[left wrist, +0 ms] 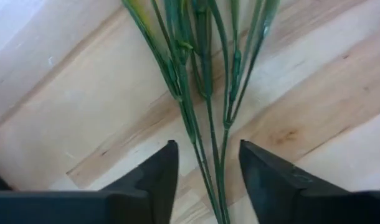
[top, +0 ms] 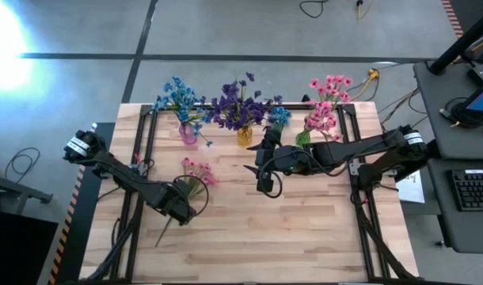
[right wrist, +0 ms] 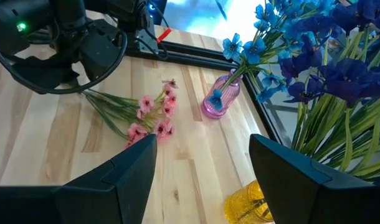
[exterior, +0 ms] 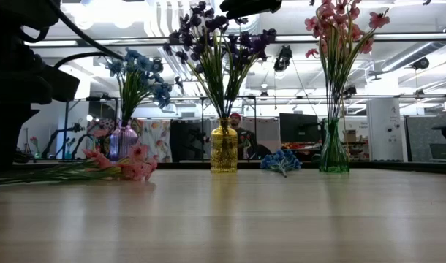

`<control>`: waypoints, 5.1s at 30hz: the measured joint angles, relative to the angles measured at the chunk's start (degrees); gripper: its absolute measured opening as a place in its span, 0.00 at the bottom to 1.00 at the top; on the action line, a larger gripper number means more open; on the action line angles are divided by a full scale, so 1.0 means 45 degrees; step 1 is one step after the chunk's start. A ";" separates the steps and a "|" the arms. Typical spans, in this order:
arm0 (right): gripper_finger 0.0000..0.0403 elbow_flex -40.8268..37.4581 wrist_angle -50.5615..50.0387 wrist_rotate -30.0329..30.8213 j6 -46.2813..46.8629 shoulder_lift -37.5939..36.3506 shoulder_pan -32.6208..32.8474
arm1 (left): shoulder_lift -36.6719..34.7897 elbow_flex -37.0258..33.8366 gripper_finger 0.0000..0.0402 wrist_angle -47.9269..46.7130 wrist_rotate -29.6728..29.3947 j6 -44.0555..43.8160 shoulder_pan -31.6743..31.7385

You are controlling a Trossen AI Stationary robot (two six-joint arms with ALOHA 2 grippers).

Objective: Sort flowers into vase by color
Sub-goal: Put the pink flowers into the green vase

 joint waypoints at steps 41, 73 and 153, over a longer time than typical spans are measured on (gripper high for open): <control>0.61 0.2531 -0.6122 -0.0327 0.2259 -0.1059 0.1809 | 0.0011 -0.0608 0.00 0.1750 -0.2142 0.0976 0.0548; 0.61 0.0940 -0.6738 0.3973 0.9852 -0.0721 0.8621 | -0.1749 0.2579 0.00 1.2653 -0.4637 1.8805 -0.1258; 0.03 -0.0636 0.2770 0.5634 0.0745 -0.5082 0.4103 | -0.3895 0.0908 0.53 0.6118 -0.7910 1.1958 -0.1158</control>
